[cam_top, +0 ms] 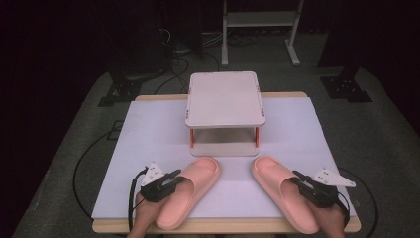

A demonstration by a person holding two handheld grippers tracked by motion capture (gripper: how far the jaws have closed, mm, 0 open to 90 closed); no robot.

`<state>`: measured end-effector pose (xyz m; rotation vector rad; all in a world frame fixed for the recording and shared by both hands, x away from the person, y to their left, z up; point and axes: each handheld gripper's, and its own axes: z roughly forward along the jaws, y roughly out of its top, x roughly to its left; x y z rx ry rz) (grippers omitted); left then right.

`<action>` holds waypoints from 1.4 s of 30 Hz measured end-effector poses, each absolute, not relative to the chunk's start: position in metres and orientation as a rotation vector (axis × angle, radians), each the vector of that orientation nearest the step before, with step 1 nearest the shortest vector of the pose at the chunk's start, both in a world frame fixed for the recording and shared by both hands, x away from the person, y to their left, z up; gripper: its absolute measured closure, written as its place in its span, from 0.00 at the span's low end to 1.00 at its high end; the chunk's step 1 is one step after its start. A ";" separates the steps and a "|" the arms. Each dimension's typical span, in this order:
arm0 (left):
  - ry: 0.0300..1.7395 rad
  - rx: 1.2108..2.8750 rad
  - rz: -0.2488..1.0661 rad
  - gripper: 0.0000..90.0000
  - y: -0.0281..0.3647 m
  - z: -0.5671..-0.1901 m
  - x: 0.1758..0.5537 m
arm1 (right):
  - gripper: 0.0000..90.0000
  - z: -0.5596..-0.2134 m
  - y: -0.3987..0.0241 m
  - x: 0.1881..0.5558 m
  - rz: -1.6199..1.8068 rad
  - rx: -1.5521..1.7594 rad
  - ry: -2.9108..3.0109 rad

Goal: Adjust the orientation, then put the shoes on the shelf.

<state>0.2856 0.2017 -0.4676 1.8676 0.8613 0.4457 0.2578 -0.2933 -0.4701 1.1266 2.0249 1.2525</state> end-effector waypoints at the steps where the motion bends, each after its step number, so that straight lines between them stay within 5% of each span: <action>1: 0.866 1.859 0.446 0.81 0.203 -0.467 0.285 | 0.86 -0.470 -0.293 0.258 1.252 1.127 2.026; 42: 0.780 1.747 0.435 0.82 0.218 -0.412 0.277 | 0.88 -0.421 -0.285 0.249 1.376 1.120 1.970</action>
